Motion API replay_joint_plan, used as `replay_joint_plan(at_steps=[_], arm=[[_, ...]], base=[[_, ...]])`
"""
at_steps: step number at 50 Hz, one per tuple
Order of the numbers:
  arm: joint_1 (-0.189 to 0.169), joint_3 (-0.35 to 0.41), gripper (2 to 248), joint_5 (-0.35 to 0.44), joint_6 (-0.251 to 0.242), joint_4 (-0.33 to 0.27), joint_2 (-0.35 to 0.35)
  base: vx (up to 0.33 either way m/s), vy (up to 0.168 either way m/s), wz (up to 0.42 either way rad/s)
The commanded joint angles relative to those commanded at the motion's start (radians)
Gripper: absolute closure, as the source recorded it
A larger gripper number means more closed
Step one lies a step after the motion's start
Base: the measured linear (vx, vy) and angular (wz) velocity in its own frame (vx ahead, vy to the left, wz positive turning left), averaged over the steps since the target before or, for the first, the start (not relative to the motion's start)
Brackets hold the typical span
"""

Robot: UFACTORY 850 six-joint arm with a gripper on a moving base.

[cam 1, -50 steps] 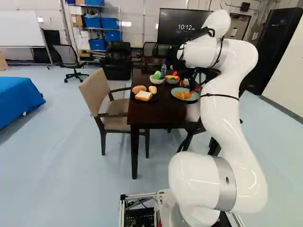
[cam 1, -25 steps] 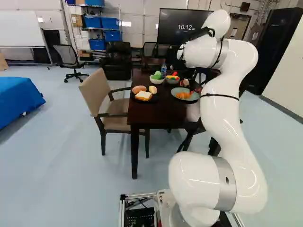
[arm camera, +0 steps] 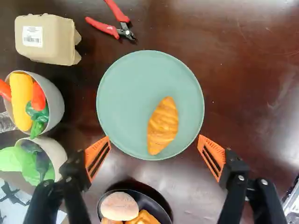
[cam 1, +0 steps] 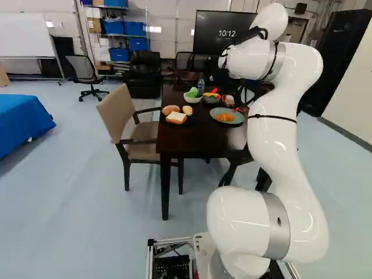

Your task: Move the croissant to the empty plate

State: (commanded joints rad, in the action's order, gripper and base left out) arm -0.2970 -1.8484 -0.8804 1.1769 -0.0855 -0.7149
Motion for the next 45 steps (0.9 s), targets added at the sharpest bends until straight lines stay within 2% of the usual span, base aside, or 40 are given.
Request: replay_joint_plan(at_steps=[19,33,45], arm=[[0.039,0.034,3,0.0,0.0,0.0,0.061],[0.041,0.037,3,0.0,0.0,0.0,0.092],[0.041,0.037,3,0.0,0.0,0.0,0.092]], base=[[0.0,0.0,0.0],[0.0,0.0,0.0],[0.0,0.0,0.0]])
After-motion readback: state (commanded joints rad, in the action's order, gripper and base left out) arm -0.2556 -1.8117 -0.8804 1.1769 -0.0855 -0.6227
